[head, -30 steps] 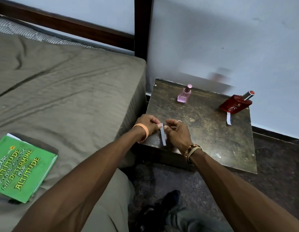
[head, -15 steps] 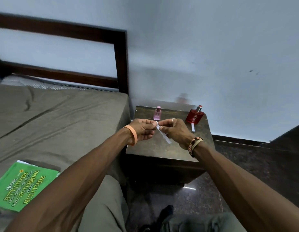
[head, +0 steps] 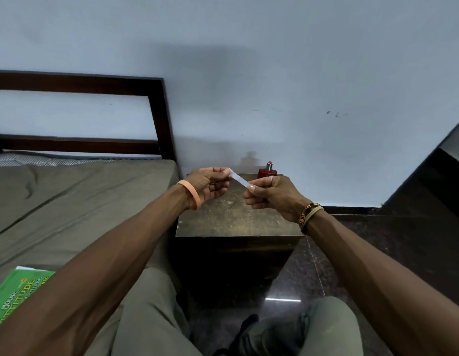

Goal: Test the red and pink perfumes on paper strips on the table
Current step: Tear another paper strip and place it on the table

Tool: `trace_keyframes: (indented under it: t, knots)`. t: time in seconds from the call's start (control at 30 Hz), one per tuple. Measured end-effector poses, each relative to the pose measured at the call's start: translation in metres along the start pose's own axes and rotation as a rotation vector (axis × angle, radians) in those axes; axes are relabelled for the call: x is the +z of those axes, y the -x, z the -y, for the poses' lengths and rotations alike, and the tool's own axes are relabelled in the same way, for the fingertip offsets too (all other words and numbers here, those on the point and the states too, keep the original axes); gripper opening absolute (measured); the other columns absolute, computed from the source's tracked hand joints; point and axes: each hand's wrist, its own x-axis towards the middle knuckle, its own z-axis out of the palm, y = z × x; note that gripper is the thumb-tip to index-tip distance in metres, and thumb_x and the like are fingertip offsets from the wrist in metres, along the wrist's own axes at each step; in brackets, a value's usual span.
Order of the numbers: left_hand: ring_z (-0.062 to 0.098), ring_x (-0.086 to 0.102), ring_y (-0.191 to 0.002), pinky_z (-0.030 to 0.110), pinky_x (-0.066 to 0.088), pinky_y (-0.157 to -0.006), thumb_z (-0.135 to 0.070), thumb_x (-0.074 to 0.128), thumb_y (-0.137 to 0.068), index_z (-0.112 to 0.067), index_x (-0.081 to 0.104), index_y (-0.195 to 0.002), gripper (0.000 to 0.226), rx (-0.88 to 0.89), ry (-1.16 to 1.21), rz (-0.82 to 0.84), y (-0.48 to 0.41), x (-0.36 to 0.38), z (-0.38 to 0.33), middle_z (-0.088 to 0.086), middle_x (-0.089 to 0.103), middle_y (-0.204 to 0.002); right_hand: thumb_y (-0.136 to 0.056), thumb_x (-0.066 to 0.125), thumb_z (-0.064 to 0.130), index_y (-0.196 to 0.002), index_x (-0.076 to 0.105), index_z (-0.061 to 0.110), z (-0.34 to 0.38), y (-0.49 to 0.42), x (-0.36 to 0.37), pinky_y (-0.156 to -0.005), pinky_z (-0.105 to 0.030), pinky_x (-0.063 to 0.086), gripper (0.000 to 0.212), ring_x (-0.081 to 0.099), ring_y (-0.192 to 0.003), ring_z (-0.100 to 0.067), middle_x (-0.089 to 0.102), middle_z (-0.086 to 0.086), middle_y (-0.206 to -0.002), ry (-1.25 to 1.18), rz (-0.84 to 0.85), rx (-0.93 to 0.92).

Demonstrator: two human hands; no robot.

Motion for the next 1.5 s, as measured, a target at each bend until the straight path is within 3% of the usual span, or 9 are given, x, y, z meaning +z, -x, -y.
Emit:
trace_keyframes:
  t: [0.17,0.27,0.43,0.67,0.77,0.93,1.03,1.17,1.5]
  knots:
    - [0.015,0.063,-0.065,0.022,0.057,-0.062,-0.006,0.069,-0.083,-0.007,0.067,-0.100,0.017,0.084,-0.009,-0.018,0.003,0.013,0.004,0.007,0.067,-0.081,-0.091,0.066,0.007,-0.106,0.069,-0.001,0.004,0.012,-0.005,-0.074,-0.034,0.059,0.017,0.072,-0.076,-0.022,0.074,-0.016,-0.089,0.037,0.051,0.011]
    - [0.015,0.063,-0.070,0.026,0.058,-0.070,0.001,0.069,-0.080,-0.008,0.070,-0.091,0.014,0.252,-0.214,-0.039,0.007,0.014,0.012,0.001,0.071,-0.076,-0.084,0.074,0.006,-0.097,0.075,0.006,-0.001,0.014,-0.003,-0.076,-0.038,0.057,0.013,0.070,-0.071,-0.018,0.075,-0.011,-0.081,0.238,-0.089,-0.114]
    - [0.015,0.067,-0.075,0.028,0.058,-0.075,0.007,0.076,-0.069,-0.009,0.074,-0.080,0.019,0.599,-0.541,-0.147,0.010,0.007,0.016,-0.009,0.072,-0.069,-0.075,0.083,0.017,-0.081,0.080,0.023,-0.004,0.016,0.000,-0.065,-0.005,0.045,0.009,0.061,-0.070,0.008,0.062,0.022,-0.068,0.625,-0.451,-0.395]
    - [0.013,0.071,-0.080,0.016,0.054,-0.071,0.002,0.078,-0.070,0.002,0.074,-0.088,0.019,0.742,-0.633,-0.178,0.016,-0.003,0.016,0.013,0.073,-0.087,-0.078,0.077,0.015,-0.080,0.079,0.024,-0.005,0.013,0.005,-0.059,-0.003,0.043,0.009,0.058,-0.062,0.010,0.065,0.017,-0.067,0.657,-0.513,-0.482]
    - [0.017,0.070,-0.081,0.022,0.056,-0.074,0.002,0.078,-0.070,-0.004,0.075,-0.086,0.018,0.668,-0.618,-0.143,0.019,-0.004,0.017,0.011,0.073,-0.085,-0.072,0.082,0.019,-0.086,0.079,0.024,-0.005,0.010,0.004,-0.067,-0.015,0.054,0.016,0.064,-0.069,0.005,0.068,0.016,-0.074,0.652,-0.428,-0.441]
    - [0.023,0.068,-0.074,0.031,0.060,-0.067,0.002,0.076,-0.073,-0.007,0.074,-0.083,0.015,0.295,-0.368,-0.042,0.028,0.004,0.013,0.014,0.072,-0.082,-0.078,0.082,0.028,-0.091,0.079,0.016,-0.005,0.009,0.014,-0.052,-0.023,0.045,0.018,0.058,-0.057,-0.007,0.071,0.003,-0.071,0.596,-0.142,-0.328]
    - [0.021,0.069,-0.065,0.030,0.059,-0.067,0.003,0.072,-0.076,-0.005,0.072,-0.086,0.014,0.120,-0.273,-0.011,0.031,0.003,0.013,0.014,0.072,-0.077,-0.085,0.075,0.030,-0.089,0.077,0.012,-0.012,0.006,0.020,-0.060,-0.032,0.047,0.018,0.062,-0.065,-0.017,0.075,-0.006,-0.076,0.449,-0.038,-0.265]
    - [0.018,0.068,-0.061,0.029,0.059,-0.066,0.004,0.069,-0.077,-0.005,0.072,-0.090,0.016,0.054,-0.333,-0.010,0.031,-0.009,0.014,0.013,0.072,-0.075,-0.082,0.077,0.032,-0.107,0.072,0.013,-0.016,0.006,0.023,-0.065,-0.027,0.052,0.031,0.067,-0.076,-0.018,0.073,-0.007,-0.093,0.432,0.062,-0.196]
    - [0.017,0.067,-0.065,0.027,0.059,-0.067,0.004,0.068,-0.079,-0.003,0.072,-0.099,0.021,-0.058,-0.380,0.056,0.024,-0.028,0.020,0.016,0.072,-0.084,-0.092,0.066,0.016,-0.097,0.073,0.003,-0.020,-0.004,0.035,-0.082,-0.041,0.058,0.015,0.072,-0.081,-0.026,0.076,-0.012,-0.086,0.424,0.160,-0.083]
